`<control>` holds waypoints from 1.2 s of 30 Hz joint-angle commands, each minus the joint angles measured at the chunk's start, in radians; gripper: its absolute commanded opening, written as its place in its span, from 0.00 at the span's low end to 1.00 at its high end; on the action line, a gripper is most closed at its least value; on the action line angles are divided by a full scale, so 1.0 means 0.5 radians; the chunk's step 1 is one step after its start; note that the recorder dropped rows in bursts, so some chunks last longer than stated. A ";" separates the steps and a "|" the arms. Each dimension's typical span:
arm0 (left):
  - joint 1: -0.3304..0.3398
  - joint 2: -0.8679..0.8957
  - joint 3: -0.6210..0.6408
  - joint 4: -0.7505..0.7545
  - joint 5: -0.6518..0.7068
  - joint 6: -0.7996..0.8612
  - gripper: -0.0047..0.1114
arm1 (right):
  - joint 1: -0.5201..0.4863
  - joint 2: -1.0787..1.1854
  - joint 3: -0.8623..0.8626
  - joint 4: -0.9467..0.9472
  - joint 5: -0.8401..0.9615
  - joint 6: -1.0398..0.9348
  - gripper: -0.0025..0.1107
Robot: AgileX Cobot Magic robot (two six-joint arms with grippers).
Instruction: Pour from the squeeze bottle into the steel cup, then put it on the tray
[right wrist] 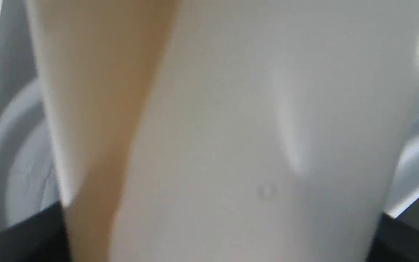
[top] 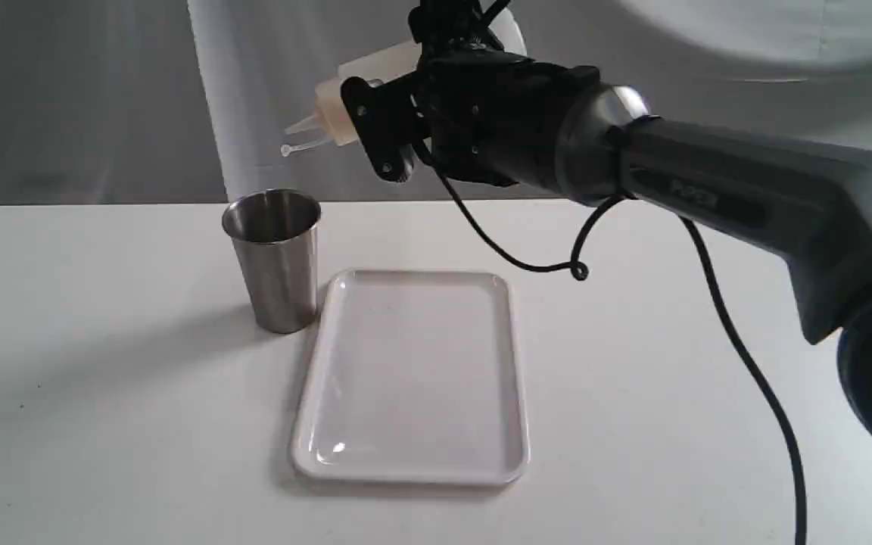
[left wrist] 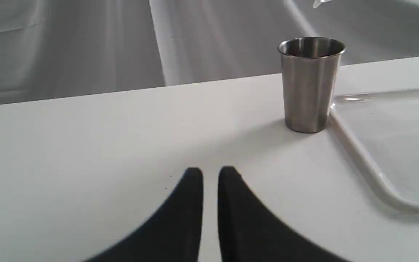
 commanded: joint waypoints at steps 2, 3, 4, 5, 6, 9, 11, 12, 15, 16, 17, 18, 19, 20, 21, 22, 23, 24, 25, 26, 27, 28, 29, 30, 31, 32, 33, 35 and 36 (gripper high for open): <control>0.002 -0.010 0.009 0.009 -0.020 -0.003 0.11 | 0.008 -0.029 -0.017 -0.093 -0.016 0.041 0.02; 0.002 -0.010 0.009 0.009 -0.020 -0.003 0.11 | 0.008 -0.029 -0.017 -0.102 -0.016 0.041 0.02; 0.002 -0.010 0.009 0.009 -0.020 -0.003 0.11 | 0.008 -0.029 -0.017 -0.106 -0.016 0.041 0.02; 0.002 -0.010 0.009 0.009 -0.020 -0.003 0.11 | 0.008 -0.029 -0.017 -0.116 -0.016 0.041 0.02; 0.002 -0.010 0.009 0.009 -0.020 -0.003 0.11 | 0.008 -0.029 -0.017 -0.129 -0.016 0.041 0.02; 0.002 -0.010 0.009 0.009 -0.020 -0.003 0.11 | 0.008 -0.029 -0.017 -0.148 -0.016 0.041 0.02; 0.002 -0.010 0.009 0.009 -0.020 -0.003 0.11 | 0.008 -0.029 -0.017 -0.158 -0.016 0.041 0.02; 0.002 -0.010 0.009 0.009 -0.020 -0.003 0.11 | 0.008 -0.029 -0.017 -0.168 -0.016 0.041 0.02; 0.002 -0.010 0.009 0.009 -0.020 -0.003 0.11 | 0.008 -0.029 -0.017 -0.204 -0.016 0.041 0.02; 0.002 -0.010 0.009 0.009 -0.020 -0.003 0.11 | 0.008 -0.029 -0.017 -0.210 -0.016 0.041 0.02; 0.002 -0.010 0.009 0.009 -0.020 -0.003 0.11 | 0.008 -0.029 -0.017 -0.219 -0.016 0.046 0.02; 0.002 -0.010 0.009 0.009 -0.020 -0.003 0.11 | 0.008 -0.029 -0.017 -0.219 -0.016 0.046 0.02; 0.002 -0.010 0.009 0.009 -0.020 -0.003 0.11 | 0.008 -0.029 -0.017 -0.219 -0.016 0.046 0.02; 0.002 -0.010 0.009 0.009 -0.020 -0.003 0.11 | 0.008 -0.029 -0.017 -0.220 -0.016 0.051 0.02; 0.002 -0.010 0.009 0.009 -0.020 -0.003 0.11 | 0.008 -0.029 -0.017 -0.220 -0.016 0.051 0.02; 0.002 -0.010 0.009 0.009 -0.020 -0.003 0.11 | 0.008 -0.029 -0.017 -0.220 -0.022 0.051 0.02; 0.002 -0.010 0.009 0.009 -0.020 -0.003 0.11 | 0.008 -0.029 -0.017 -0.220 -0.025 0.059 0.02; 0.002 -0.010 0.009 0.009 -0.020 -0.003 0.11 | 0.008 -0.029 -0.017 -0.220 -0.025 0.059 0.02; 0.002 -0.010 0.009 0.009 -0.020 -0.003 0.11 | 0.008 -0.029 -0.017 -0.220 -0.033 0.064 0.02; 0.002 -0.010 0.009 0.009 -0.020 -0.003 0.11 | 0.008 -0.029 -0.017 -0.210 -0.033 0.072 0.02; 0.002 -0.010 0.009 0.009 -0.020 -0.003 0.11 | 0.008 -0.029 -0.017 -0.196 -0.037 0.087 0.02; 0.002 -0.010 0.009 0.009 -0.020 -0.003 0.11 | 0.008 -0.029 -0.017 -0.186 -0.044 0.104 0.02; 0.002 -0.010 0.009 0.009 -0.020 -0.003 0.11 | 0.008 -0.029 -0.017 -0.160 -0.051 0.145 0.02; 0.002 -0.010 0.009 0.009 -0.020 -0.003 0.11 | 0.008 -0.029 -0.017 -0.150 -0.051 0.171 0.02; 0.002 -0.010 0.009 0.009 -0.020 -0.003 0.11 | 0.008 -0.029 -0.017 -0.142 -0.051 0.203 0.02; 0.002 -0.010 0.009 0.009 -0.020 -0.003 0.11 | 0.008 -0.029 -0.017 -0.131 -0.051 0.234 0.02; 0.002 -0.010 0.009 0.009 -0.020 -0.003 0.11 | 0.008 -0.029 -0.017 -0.129 -0.052 0.272 0.02; 0.002 -0.010 0.009 0.009 -0.020 -0.003 0.11 | 0.008 -0.029 -0.017 -0.129 -0.055 0.349 0.02; 0.002 -0.010 0.009 0.009 -0.020 -0.003 0.11 | 0.008 -0.029 -0.017 -0.129 -0.055 0.383 0.02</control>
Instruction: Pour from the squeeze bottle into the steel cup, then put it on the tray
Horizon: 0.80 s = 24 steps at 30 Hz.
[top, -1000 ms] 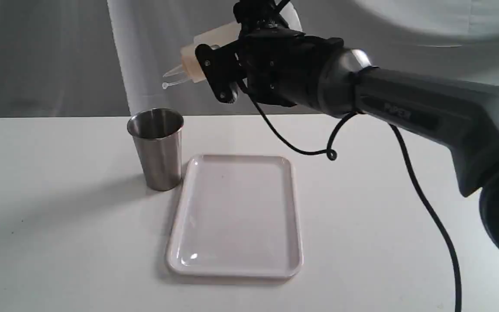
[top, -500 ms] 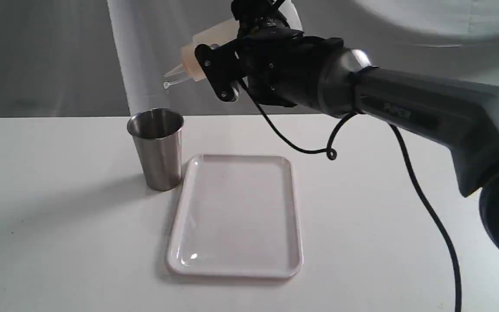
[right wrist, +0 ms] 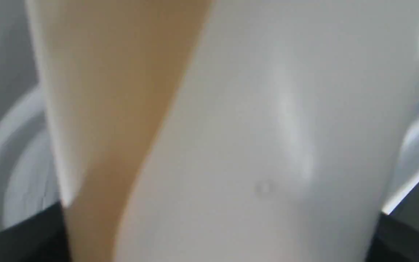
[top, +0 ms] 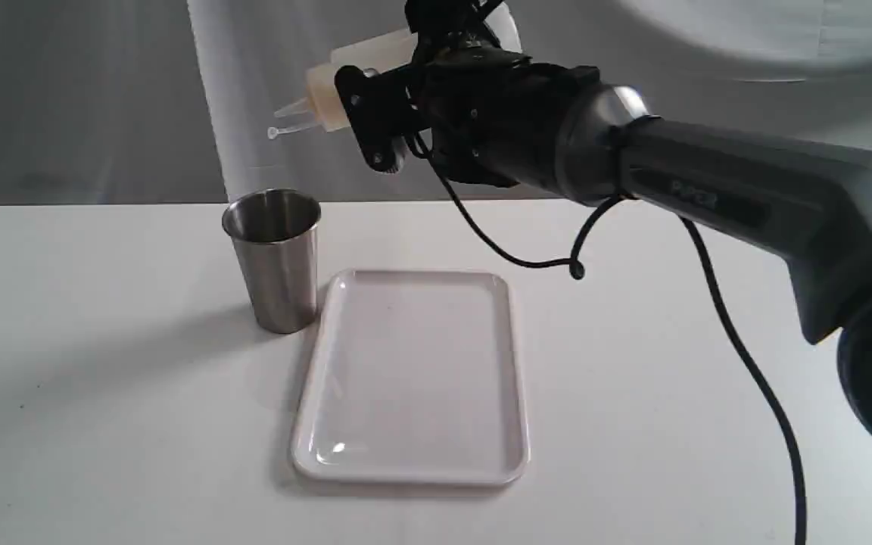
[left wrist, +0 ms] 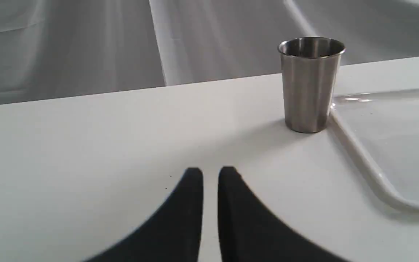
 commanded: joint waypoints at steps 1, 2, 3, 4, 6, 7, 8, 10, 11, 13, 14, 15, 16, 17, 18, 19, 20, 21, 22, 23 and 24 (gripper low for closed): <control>0.002 -0.010 0.009 0.009 -0.020 -0.003 0.11 | 0.008 -0.029 -0.017 0.000 -0.007 0.182 0.02; 0.002 -0.010 0.009 0.009 -0.020 -0.003 0.11 | 0.008 -0.029 -0.017 0.024 -0.007 0.223 0.02; 0.002 -0.010 0.009 0.009 -0.020 -0.003 0.11 | 0.008 -0.029 -0.017 0.065 -0.007 0.255 0.02; 0.002 -0.010 0.009 0.009 -0.020 -0.003 0.11 | 0.008 -0.029 -0.017 0.100 -0.007 0.269 0.02; 0.002 -0.010 0.009 0.009 -0.020 -0.003 0.11 | 0.008 -0.029 -0.017 0.172 -0.007 0.332 0.02; 0.002 -0.010 0.009 0.009 -0.020 -0.003 0.11 | 0.008 -0.029 -0.017 0.194 -0.007 0.358 0.02; 0.002 -0.010 0.009 0.009 -0.020 -0.003 0.11 | 0.008 -0.029 -0.017 0.224 -0.007 0.393 0.02; 0.002 -0.010 0.009 0.009 -0.020 -0.003 0.11 | 0.004 -0.029 -0.017 0.266 -0.017 0.482 0.02; 0.002 -0.010 0.009 0.009 -0.020 -0.003 0.11 | 0.004 -0.029 -0.017 0.301 -0.026 0.518 0.02; 0.002 -0.010 0.009 0.009 -0.020 -0.003 0.11 | 0.004 -0.035 -0.017 0.399 -0.057 0.628 0.02; 0.002 -0.010 0.009 0.009 -0.020 -0.003 0.11 | 0.004 -0.035 -0.017 0.433 -0.066 0.707 0.02; 0.002 -0.010 0.009 0.009 -0.020 -0.003 0.11 | 0.004 -0.035 -0.017 0.451 -0.074 0.769 0.02; 0.002 -0.010 0.009 0.009 -0.020 -0.003 0.11 | 0.004 -0.035 -0.017 0.476 -0.078 0.847 0.02; 0.002 -0.010 0.009 0.009 -0.020 -0.003 0.11 | 0.004 -0.035 -0.017 0.500 -0.090 0.914 0.02; 0.002 -0.010 0.009 0.009 -0.020 -0.003 0.11 | 0.004 -0.035 -0.017 0.529 -0.098 0.979 0.02; 0.002 -0.010 0.009 0.009 -0.020 -0.003 0.11 | 0.004 -0.039 -0.017 0.554 -0.109 1.030 0.02; 0.002 -0.010 0.009 0.009 -0.020 -0.003 0.11 | 0.001 -0.042 -0.017 0.583 -0.121 1.099 0.02; 0.002 -0.010 0.009 0.009 -0.020 -0.003 0.11 | 0.001 -0.041 -0.017 0.604 -0.126 1.155 0.02; 0.002 -0.010 0.009 0.009 -0.020 -0.003 0.11 | -0.004 -0.054 -0.017 0.628 -0.134 1.242 0.02; 0.002 -0.010 0.009 0.009 -0.020 -0.003 0.11 | -0.007 -0.059 -0.017 0.653 -0.154 1.305 0.02; 0.002 -0.010 0.009 0.009 -0.020 -0.003 0.11 | -0.014 -0.064 -0.017 0.686 -0.176 1.346 0.02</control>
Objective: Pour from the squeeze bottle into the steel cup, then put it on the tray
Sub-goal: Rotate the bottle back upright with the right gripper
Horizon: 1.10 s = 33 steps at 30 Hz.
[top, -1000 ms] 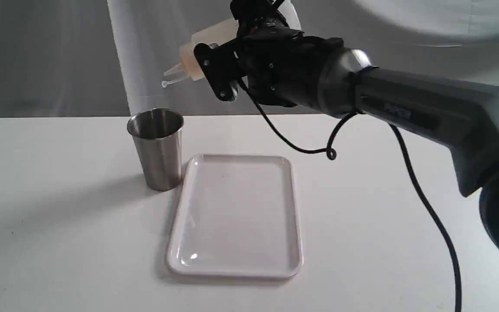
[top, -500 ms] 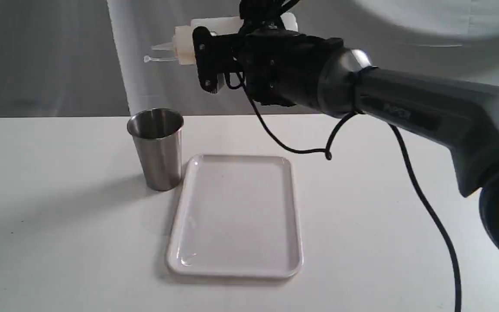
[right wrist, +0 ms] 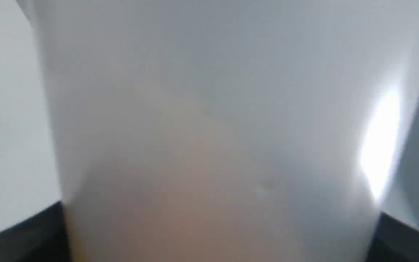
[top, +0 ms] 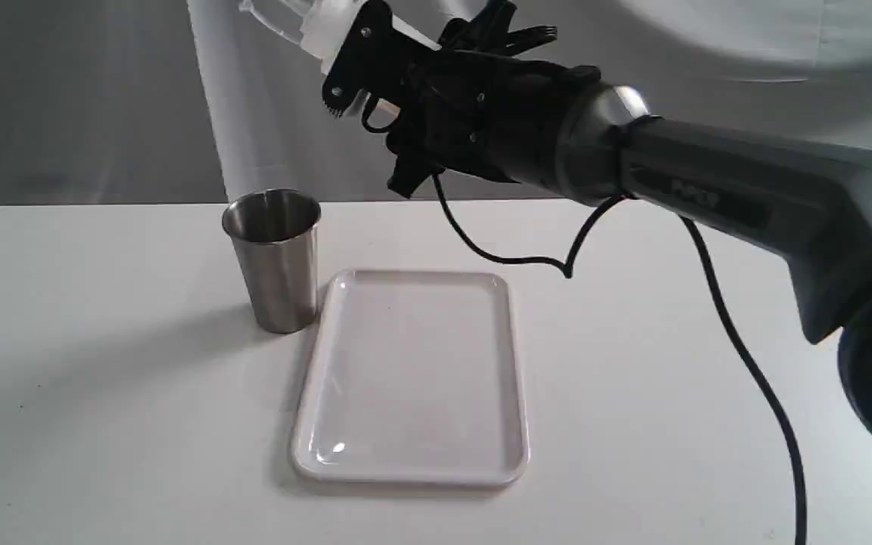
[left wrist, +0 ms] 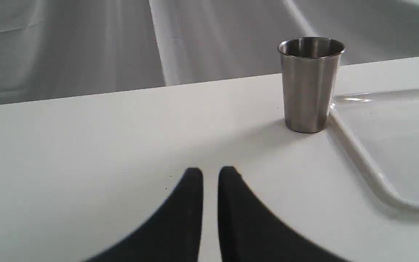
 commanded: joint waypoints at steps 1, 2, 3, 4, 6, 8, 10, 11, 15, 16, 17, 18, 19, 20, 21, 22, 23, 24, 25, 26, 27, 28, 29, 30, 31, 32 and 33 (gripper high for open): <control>0.002 -0.010 0.009 0.009 -0.020 -0.003 0.11 | -0.014 -0.071 -0.017 0.079 -0.092 0.183 0.02; 0.002 -0.010 0.009 0.009 -0.020 -0.003 0.11 | -0.019 -0.081 -0.017 0.118 -0.125 0.200 0.02; 0.002 -0.010 0.009 0.009 -0.020 -0.003 0.11 | -0.022 -0.090 -0.017 0.138 -0.151 0.204 0.02; 0.002 -0.010 0.009 0.009 -0.020 -0.003 0.11 | -0.027 -0.105 -0.017 0.181 -0.189 0.204 0.02; 0.002 -0.010 0.009 0.009 -0.020 -0.003 0.11 | -0.030 -0.129 -0.017 0.233 -0.225 0.204 0.02; 0.002 -0.010 0.009 0.009 -0.020 -0.003 0.11 | -0.030 -0.152 -0.017 0.251 -0.230 0.204 0.02; 0.002 -0.010 0.009 0.009 -0.020 -0.003 0.11 | -0.030 -0.175 -0.013 0.269 -0.230 0.204 0.02; 0.002 -0.010 0.009 0.009 -0.020 -0.003 0.11 | -0.030 -0.193 -0.008 0.269 -0.230 0.204 0.02; 0.002 -0.010 0.009 0.009 -0.020 -0.003 0.11 | -0.043 -0.275 0.146 0.316 -0.345 0.204 0.02; 0.002 -0.010 0.009 0.009 -0.020 -0.003 0.11 | -0.046 -0.306 0.197 0.341 -0.404 0.204 0.02; 0.002 -0.010 0.009 0.009 -0.020 -0.003 0.11 | -0.052 -0.336 0.270 0.365 -0.496 0.200 0.02; 0.002 -0.010 0.009 0.009 -0.020 -0.003 0.11 | -0.064 -0.366 0.355 0.385 -0.614 0.187 0.02; 0.002 -0.010 0.009 0.009 -0.020 -0.003 0.11 | -0.069 -0.393 0.410 0.405 -0.696 0.171 0.02; 0.002 -0.010 0.009 0.009 -0.020 -0.003 0.11 | -0.073 -0.413 0.462 0.441 -0.792 0.143 0.02; 0.002 -0.010 0.009 0.009 -0.020 -0.003 0.11 | -0.084 -0.436 0.521 0.476 -0.868 0.105 0.02; 0.002 -0.010 0.009 0.009 -0.020 -0.003 0.11 | -0.092 -0.454 0.575 0.536 -0.937 0.067 0.02; 0.002 -0.010 0.009 0.009 -0.020 -0.003 0.11 | -0.103 -0.469 0.628 0.606 -1.011 0.034 0.02; 0.002 -0.010 0.009 0.009 -0.020 -0.003 0.11 | -0.120 -0.483 0.680 0.681 -1.090 0.013 0.02; 0.002 -0.010 0.009 0.009 -0.020 -0.003 0.11 | -0.134 -0.494 0.734 0.758 -1.173 -0.018 0.02; 0.002 -0.010 0.009 0.009 -0.020 -0.003 0.11 | -0.143 -0.504 0.788 0.836 -1.244 -0.049 0.02; 0.002 -0.010 0.009 0.009 -0.020 -0.003 0.11 | -0.147 -0.508 0.827 0.891 -1.301 -0.089 0.02; 0.002 -0.010 0.009 0.009 -0.020 -0.003 0.11 | -0.160 -0.512 0.871 0.968 -1.376 -0.133 0.02; 0.002 -0.010 0.009 0.009 -0.020 -0.003 0.11 | -0.164 -0.512 0.914 1.046 -1.451 -0.183 0.02; 0.002 -0.010 0.009 0.009 -0.020 -0.003 0.11 | -0.168 -0.512 0.941 1.104 -1.518 -0.225 0.02; 0.002 -0.010 0.009 0.009 -0.020 -0.003 0.11 | -0.168 -0.512 0.992 1.172 -1.611 -0.284 0.02; 0.002 -0.010 0.009 0.009 -0.020 -0.003 0.11 | -0.172 -0.512 1.035 1.234 -1.689 -0.350 0.02; 0.002 -0.010 0.009 0.009 -0.020 -0.003 0.11 | -0.177 -0.512 1.070 1.292 -1.754 -0.404 0.02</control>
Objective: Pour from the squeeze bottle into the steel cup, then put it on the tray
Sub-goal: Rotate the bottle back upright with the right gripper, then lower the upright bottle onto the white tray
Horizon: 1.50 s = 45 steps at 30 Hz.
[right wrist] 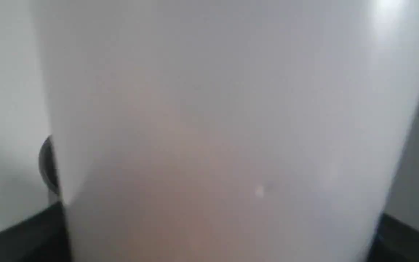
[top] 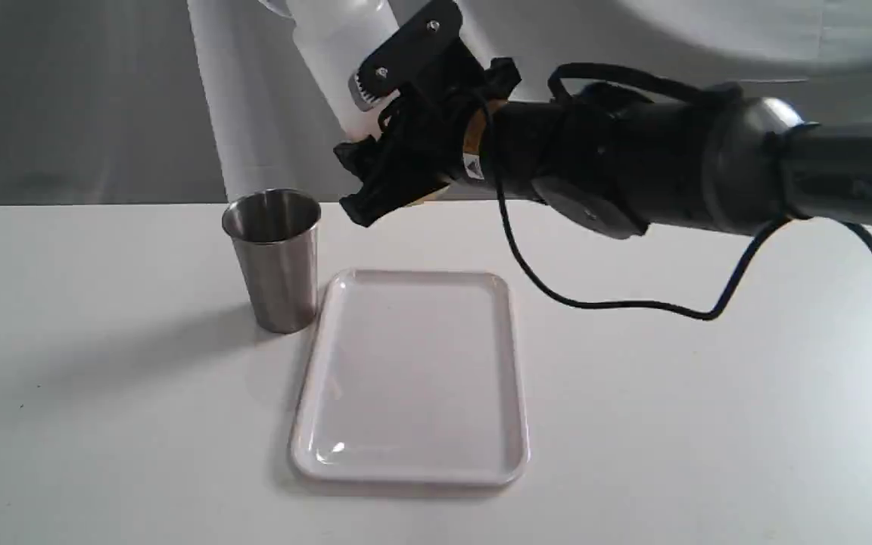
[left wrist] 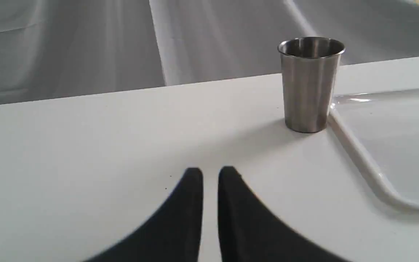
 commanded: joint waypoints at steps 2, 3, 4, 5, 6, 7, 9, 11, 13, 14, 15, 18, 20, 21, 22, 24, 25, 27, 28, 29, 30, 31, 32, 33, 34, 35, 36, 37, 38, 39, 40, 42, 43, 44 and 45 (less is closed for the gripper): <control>0.002 -0.010 0.009 0.009 -0.020 -0.003 0.11 | -0.032 -0.047 0.163 0.259 -0.438 -0.223 0.02; 0.002 -0.010 0.009 0.009 -0.020 -0.003 0.11 | -0.032 -0.047 0.197 0.289 -0.490 -0.240 0.02; 0.002 -0.010 0.009 0.009 -0.020 -0.003 0.11 | -0.032 -0.047 0.245 0.351 -0.565 -0.284 0.02; 0.002 -0.010 0.009 0.009 -0.020 -0.003 0.11 | -0.032 -0.047 0.272 0.387 -0.618 -0.317 0.02; 0.002 -0.010 0.009 0.009 -0.020 -0.003 0.11 | -0.032 -0.047 0.296 0.418 -0.662 -0.336 0.02; 0.002 -0.010 0.009 0.009 -0.020 -0.003 0.11 | -0.032 -0.047 0.327 0.433 -0.709 -0.345 0.02; 0.002 -0.010 0.009 0.009 -0.020 -0.003 0.11 | -0.032 -0.047 0.363 0.451 -0.772 -0.345 0.02; 0.002 -0.010 0.009 0.009 -0.020 -0.003 0.11 | -0.032 -0.051 0.385 0.455 -0.780 -0.392 0.02; 0.002 -0.010 0.009 0.009 -0.020 -0.003 0.11 | -0.032 -0.051 0.389 0.475 -0.780 -0.396 0.02; 0.002 -0.010 0.009 0.009 -0.020 -0.003 0.11 | -0.032 -0.051 0.389 0.512 -0.780 -0.396 0.02; 0.002 -0.010 0.009 0.009 -0.020 -0.003 0.11 | -0.032 -0.051 0.389 0.553 -0.780 -0.396 0.02; 0.002 -0.010 0.009 0.009 -0.020 -0.003 0.11 | -0.041 -0.051 0.389 0.564 -0.827 -0.396 0.02; 0.002 -0.010 0.009 0.009 -0.020 -0.003 0.11 | -0.041 -0.051 0.389 0.564 -0.835 -0.396 0.02; 0.002 -0.010 0.009 0.009 -0.020 -0.003 0.11 | -0.049 -0.051 0.389 0.564 -0.850 -0.396 0.02; 0.002 -0.010 0.009 0.009 -0.020 -0.003 0.11 | -0.049 -0.051 0.389 0.564 -0.864 -0.396 0.02; 0.002 -0.010 0.009 0.009 -0.020 -0.003 0.11 | -0.053 -0.051 0.389 0.586 -0.896 -0.391 0.02; 0.002 -0.010 0.009 0.009 -0.020 -0.003 0.11 | -0.053 -0.051 0.389 0.606 -0.933 -0.370 0.02; 0.002 -0.010 0.009 0.009 -0.020 -0.003 0.11 | -0.053 -0.051 0.389 0.655 -0.970 -0.231 0.02; 0.002 -0.010 0.009 0.009 -0.020 -0.003 0.11 | -0.053 -0.051 0.389 0.684 -0.989 -0.215 0.02; 0.002 -0.010 0.009 0.009 -0.020 -0.003 0.11 | -0.053 -0.051 0.389 0.733 -0.994 -0.215 0.02; 0.002 -0.010 0.009 0.009 -0.020 -0.003 0.11 | -0.053 -0.051 0.389 0.768 -0.994 -0.215 0.02; 0.002 -0.010 0.009 0.009 -0.020 -0.003 0.11 | -0.053 -0.048 0.389 0.791 -0.994 -0.215 0.02; 0.002 -0.010 0.009 0.009 -0.020 -0.003 0.11 | -0.053 -0.043 0.389 0.801 -0.994 -0.215 0.02; 0.002 -0.010 0.009 0.009 -0.020 -0.003 0.11 | -0.053 -0.037 0.389 0.810 -1.001 -0.210 0.02; 0.002 -0.010 0.009 0.009 -0.020 -0.003 0.11 | -0.053 -0.029 0.394 0.811 -1.001 -0.195 0.02; 0.002 -0.010 0.009 0.009 -0.020 -0.003 0.11 | -0.053 -0.029 0.404 0.815 -1.007 -0.154 0.02; 0.002 -0.010 0.009 0.009 -0.020 -0.003 0.11 | -0.053 -0.029 0.425 0.826 -1.027 -0.102 0.02; 0.002 -0.010 0.009 0.009 -0.020 -0.003 0.11 | -0.053 -0.029 0.445 0.849 -1.059 -0.044 0.02; 0.002 -0.010 0.009 0.009 -0.020 -0.003 0.11 | -0.053 -0.029 0.465 0.871 -1.088 0.008 0.02; 0.002 -0.010 0.009 0.009 -0.020 -0.003 0.11 | -0.053 -0.029 0.498 0.879 -1.133 0.042 0.02; 0.002 -0.010 0.009 0.009 -0.020 -0.003 0.11 | -0.053 -0.029 0.522 0.885 -1.156 0.047 0.02; 0.002 -0.010 0.009 0.009 -0.020 -0.003 0.11 | -0.053 -0.029 0.579 0.885 -1.235 0.043 0.02; 0.002 -0.010 0.009 0.009 -0.020 -0.003 0.11 | -0.053 -0.029 0.609 0.885 -1.277 0.038 0.02; 0.002 -0.010 0.009 0.009 -0.020 -0.003 0.11 | -0.053 -0.029 0.637 0.885 -1.313 0.038 0.02; 0.002 -0.010 0.009 0.009 -0.020 -0.003 0.11 | -0.053 -0.029 0.660 0.885 -1.339 0.029 0.02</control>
